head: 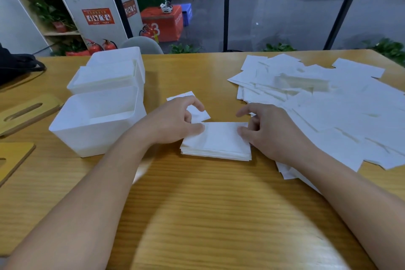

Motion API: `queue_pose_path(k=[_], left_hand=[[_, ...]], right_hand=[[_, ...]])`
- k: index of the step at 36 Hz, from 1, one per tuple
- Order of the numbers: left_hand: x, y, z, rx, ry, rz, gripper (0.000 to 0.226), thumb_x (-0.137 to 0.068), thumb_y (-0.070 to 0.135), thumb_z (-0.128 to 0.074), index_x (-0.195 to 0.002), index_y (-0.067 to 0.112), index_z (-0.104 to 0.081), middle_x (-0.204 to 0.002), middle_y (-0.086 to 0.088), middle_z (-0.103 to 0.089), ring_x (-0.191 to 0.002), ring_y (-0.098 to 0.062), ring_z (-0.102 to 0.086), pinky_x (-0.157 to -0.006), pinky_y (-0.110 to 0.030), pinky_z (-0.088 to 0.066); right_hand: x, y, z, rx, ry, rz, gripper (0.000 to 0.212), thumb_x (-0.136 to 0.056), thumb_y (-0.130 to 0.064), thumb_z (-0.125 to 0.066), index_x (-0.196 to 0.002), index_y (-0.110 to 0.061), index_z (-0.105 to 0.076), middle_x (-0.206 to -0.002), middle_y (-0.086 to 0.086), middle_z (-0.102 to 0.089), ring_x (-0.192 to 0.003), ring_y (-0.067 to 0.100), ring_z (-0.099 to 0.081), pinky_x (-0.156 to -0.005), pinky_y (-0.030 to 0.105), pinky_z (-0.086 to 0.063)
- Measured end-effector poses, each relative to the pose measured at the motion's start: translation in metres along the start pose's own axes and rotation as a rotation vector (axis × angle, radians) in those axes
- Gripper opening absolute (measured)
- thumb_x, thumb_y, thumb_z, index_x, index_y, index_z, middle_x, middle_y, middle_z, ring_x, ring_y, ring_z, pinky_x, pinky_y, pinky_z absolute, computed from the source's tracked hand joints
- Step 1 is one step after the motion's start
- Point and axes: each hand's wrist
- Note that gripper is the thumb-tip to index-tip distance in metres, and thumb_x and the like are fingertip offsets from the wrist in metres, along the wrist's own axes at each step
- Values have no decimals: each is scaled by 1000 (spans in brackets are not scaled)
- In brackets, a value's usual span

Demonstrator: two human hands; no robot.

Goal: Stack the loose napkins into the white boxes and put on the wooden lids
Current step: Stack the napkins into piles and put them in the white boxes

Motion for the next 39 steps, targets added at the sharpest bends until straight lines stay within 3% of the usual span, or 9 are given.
queue_pose_path(k=[4, 7, 10, 12, 17, 22, 27, 34, 39], left_hand=[[-5, -5, 0, -72, 166, 10, 27, -95, 56, -74, -116, 41, -64, -84, 9, -60, -75, -11, -58, -68, -34, -47], [-12, -14, -6, -120, 318, -7, 16, -103, 44, -68, -117, 37, -68, -101, 13, -63, -90, -9, -61, -77, -33, -50], [-17, -23, -14, -187, 322, -17, 21, -104, 39, -70, -123, 30, -72, -114, 14, -63, -97, -6, -60, -87, -34, -53], [-20, -26, -16, -174, 299, -16, 19, -101, 39, -74, -111, 24, -76, -111, 12, -66, -97, -5, -61, -87, -35, -53], [-24, -27, -15, -116, 331, 9, 8, -98, 37, -79, -91, 35, -78, -97, 19, -66, -84, -3, -64, -75, -28, -49], [-26, -24, -18, -198, 359, -13, 16, -102, 34, -72, -88, 33, -79, -94, 18, -65, -83, -5, -61, -74, -35, -53], [-24, -22, -19, -208, 397, -59, 18, -104, 32, -68, -87, 33, -73, -93, 16, -66, -88, -7, -61, -79, -42, -55], [-11, 6, -20, 135, 519, -223, 8, -101, 26, -77, -94, 29, -81, -95, 14, -73, -95, -9, -66, -72, -12, -43], [-9, 19, -36, 215, 411, -344, 8, -100, 25, -79, -93, 28, -81, -96, 10, -74, -94, -19, -68, -74, -27, -47]], right_hand=[[-1, 3, 0, 59, 80, 37, 27, -90, -25, -79, -115, -32, -69, -67, -15, -68, -70, 4, -64, -69, 33, -53], [-2, 4, 0, 76, 162, 86, 22, -88, -31, -81, -106, -37, -70, -70, -12, -61, -71, 7, -60, -67, 34, -52], [-1, 2, -3, 60, 144, 127, 12, -91, -36, -79, -100, -35, -73, -79, -11, -64, -73, 7, -58, -66, 32, -51], [1, 0, -6, 61, 110, 149, 9, -92, -37, -78, -99, -33, -75, -83, -12, -67, -75, 8, -61, -68, 33, -54], [2, -2, -10, 63, 65, 153, 4, -93, -35, -79, -95, -33, -76, -81, -13, -69, -79, 5, -62, -64, 20, -48], [2, -2, -8, 32, 76, 142, 2, -95, -31, -78, -97, -32, -77, -81, -14, -69, -79, 1, -60, -65, 15, -44], [-1, -1, -9, 1, 101, 158, 19, -95, -36, -77, -114, -36, -76, -98, -17, -69, -85, 8, -60, -73, 19, -46], [3, -13, -2, -119, -8, 231, 57, -104, -53, -64, -157, -53, -44, -134, -24, -65, -118, 4, -61, -87, 15, -46], [6, -18, -4, -201, -61, 194, 51, -105, -57, -58, -155, -51, -49, -133, -23, -66, -102, 4, -65, -87, 14, -46]])
Point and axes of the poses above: each hand's wrist, its own x-axis away from the middle knuckle, its own z-axis out of the back of the hand, y = z × x
